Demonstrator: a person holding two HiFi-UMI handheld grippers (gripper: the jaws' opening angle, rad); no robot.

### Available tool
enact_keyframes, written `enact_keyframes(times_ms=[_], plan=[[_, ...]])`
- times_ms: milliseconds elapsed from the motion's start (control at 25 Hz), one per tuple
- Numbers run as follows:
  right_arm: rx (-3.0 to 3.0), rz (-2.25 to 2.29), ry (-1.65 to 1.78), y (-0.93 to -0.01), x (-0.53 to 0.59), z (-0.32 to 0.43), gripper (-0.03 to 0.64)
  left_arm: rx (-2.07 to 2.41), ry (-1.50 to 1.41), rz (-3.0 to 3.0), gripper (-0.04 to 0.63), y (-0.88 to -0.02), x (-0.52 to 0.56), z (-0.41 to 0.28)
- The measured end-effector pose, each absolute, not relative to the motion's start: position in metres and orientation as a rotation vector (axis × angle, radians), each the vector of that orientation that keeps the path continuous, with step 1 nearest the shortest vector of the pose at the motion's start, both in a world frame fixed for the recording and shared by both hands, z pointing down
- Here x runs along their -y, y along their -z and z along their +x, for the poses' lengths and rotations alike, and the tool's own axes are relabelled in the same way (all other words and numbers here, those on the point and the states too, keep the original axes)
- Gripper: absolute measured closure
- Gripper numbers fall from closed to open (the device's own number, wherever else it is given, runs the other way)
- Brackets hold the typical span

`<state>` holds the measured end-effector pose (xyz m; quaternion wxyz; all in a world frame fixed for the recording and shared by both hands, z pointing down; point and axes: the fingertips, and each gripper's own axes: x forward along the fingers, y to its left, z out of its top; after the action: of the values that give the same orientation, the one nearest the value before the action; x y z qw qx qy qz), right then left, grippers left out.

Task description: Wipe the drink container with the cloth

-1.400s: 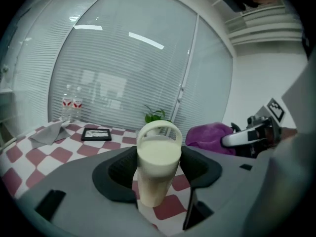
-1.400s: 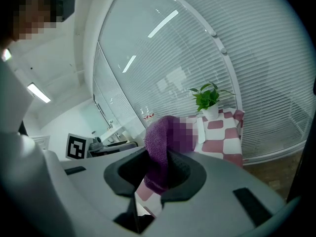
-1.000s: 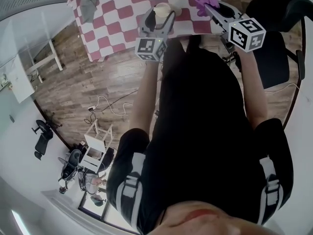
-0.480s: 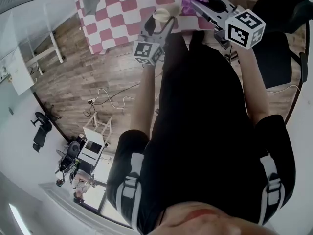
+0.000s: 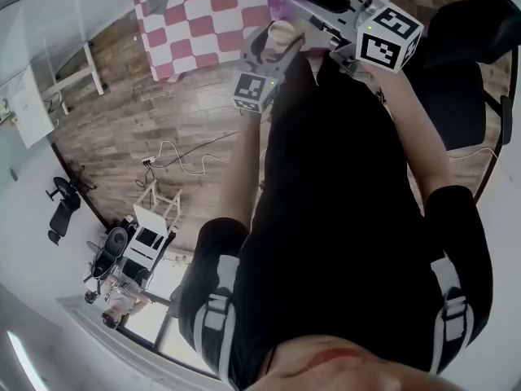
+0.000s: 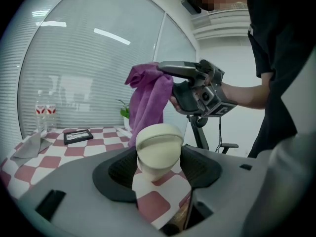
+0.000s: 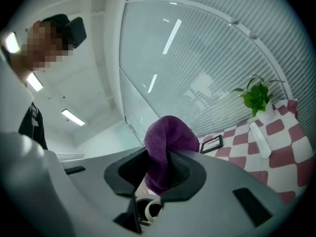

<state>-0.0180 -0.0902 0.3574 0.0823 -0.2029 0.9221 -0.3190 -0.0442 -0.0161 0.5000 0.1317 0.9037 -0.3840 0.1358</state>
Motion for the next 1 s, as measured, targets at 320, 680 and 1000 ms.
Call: enact_keyframes(times_ms=[320, 680, 1000], plan=[[-3.039, -0.569, 1.108, -0.442, 0.067, -0.051, 0.524, 1.112, -0.419, 2.641, 0.302, -0.502, 0.014, -0.045], [-3.012, -0.726, 1.335, -0.513, 0.086, -0.022, 0.526, 1.117, -0.388, 2.628, 0.302, -0.501, 0.016, -0.049], [-3.075, -0.963, 1.346, -0.568, 0.098, 0.010, 0.525, 1.114, -0.382, 2.618, 0.302, -0.501, 0.016, -0.050]])
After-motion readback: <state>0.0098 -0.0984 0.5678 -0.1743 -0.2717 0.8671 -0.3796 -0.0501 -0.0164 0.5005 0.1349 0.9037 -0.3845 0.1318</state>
